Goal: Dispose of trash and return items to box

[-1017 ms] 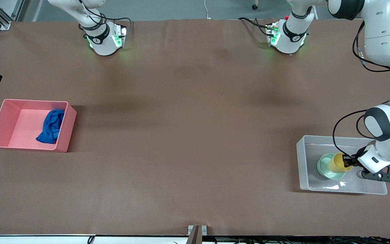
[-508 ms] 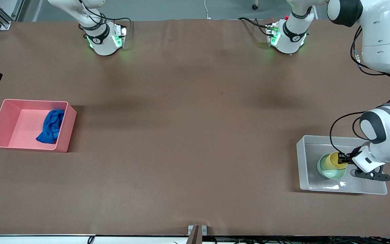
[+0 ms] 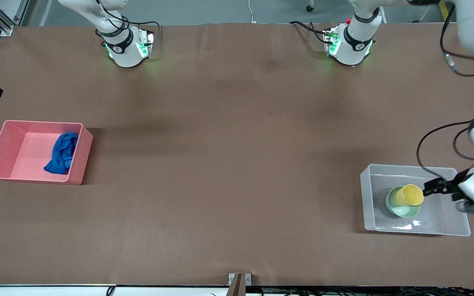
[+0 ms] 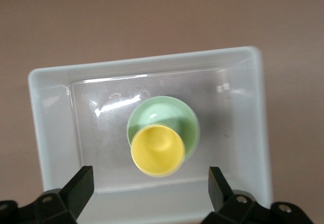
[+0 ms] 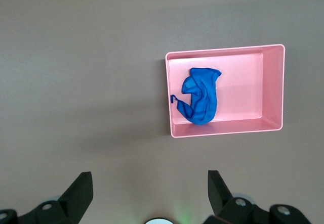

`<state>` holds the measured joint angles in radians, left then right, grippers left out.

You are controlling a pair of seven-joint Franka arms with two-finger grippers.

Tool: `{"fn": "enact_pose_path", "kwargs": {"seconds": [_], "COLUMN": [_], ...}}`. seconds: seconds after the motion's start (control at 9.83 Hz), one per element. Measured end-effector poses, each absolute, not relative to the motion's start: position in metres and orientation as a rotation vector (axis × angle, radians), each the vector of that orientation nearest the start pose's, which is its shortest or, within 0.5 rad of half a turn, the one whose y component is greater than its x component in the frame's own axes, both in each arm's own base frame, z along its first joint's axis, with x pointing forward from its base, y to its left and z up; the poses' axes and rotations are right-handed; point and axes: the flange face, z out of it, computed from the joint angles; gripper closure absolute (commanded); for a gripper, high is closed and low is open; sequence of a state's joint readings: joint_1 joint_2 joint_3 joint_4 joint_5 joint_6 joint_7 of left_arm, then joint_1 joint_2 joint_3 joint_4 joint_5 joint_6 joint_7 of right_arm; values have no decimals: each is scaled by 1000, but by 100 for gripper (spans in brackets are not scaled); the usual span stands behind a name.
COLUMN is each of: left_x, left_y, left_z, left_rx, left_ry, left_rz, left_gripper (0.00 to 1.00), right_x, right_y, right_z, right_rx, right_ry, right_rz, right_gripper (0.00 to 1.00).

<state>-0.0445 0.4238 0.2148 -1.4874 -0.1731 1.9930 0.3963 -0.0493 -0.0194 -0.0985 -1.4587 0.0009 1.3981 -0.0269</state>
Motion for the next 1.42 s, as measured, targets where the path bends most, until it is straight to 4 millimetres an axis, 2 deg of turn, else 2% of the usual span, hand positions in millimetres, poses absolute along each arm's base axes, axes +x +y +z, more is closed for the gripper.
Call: {"fn": "enact_pose_path", "kwargs": {"seconds": [0.1, 0.31, 0.41, 0.51, 0.61, 0.71, 0.81, 1.12, 1.42], "left_x": [666, 614, 582, 552, 529, 517, 513, 526, 541], "left_y": [63, 3, -18, -27, -31, -35, -38, -39, -38], "left_z": [491, 573, 603, 624, 637, 648, 658, 681, 675], "left_rx": [-3157, -3138, -3142, -3145, -3145, -3144, -3141, -3144, -3146], "left_ry": [298, 208, 165, 141, 141, 151, 161, 158, 150], "left_rz": [-128, -92, -114, -129, -135, -147, -176, -136, -61], "left_gripper": [3, 2, 1, 0, 0, 0, 0, 0, 0], "right_x": [524, 524, 524, 524, 524, 524, 524, 524, 524], "right_y": [-79, -80, -80, -81, -81, -81, -81, -82, -82], "right_z": [672, 672, 672, 672, 672, 672, 672, 672, 672], "right_rx": [-3129, -3129, -3129, -3129, -3129, -3129, -3129, -3129, -3128], "right_ry": [190, 192, 194, 196, 197, 197, 197, 198, 199], "right_rz": [65, 66, 66, 66, 66, 66, 66, 67, 67], "right_gripper": [0, 0, 0, 0, 0, 0, 0, 0, 0]}}
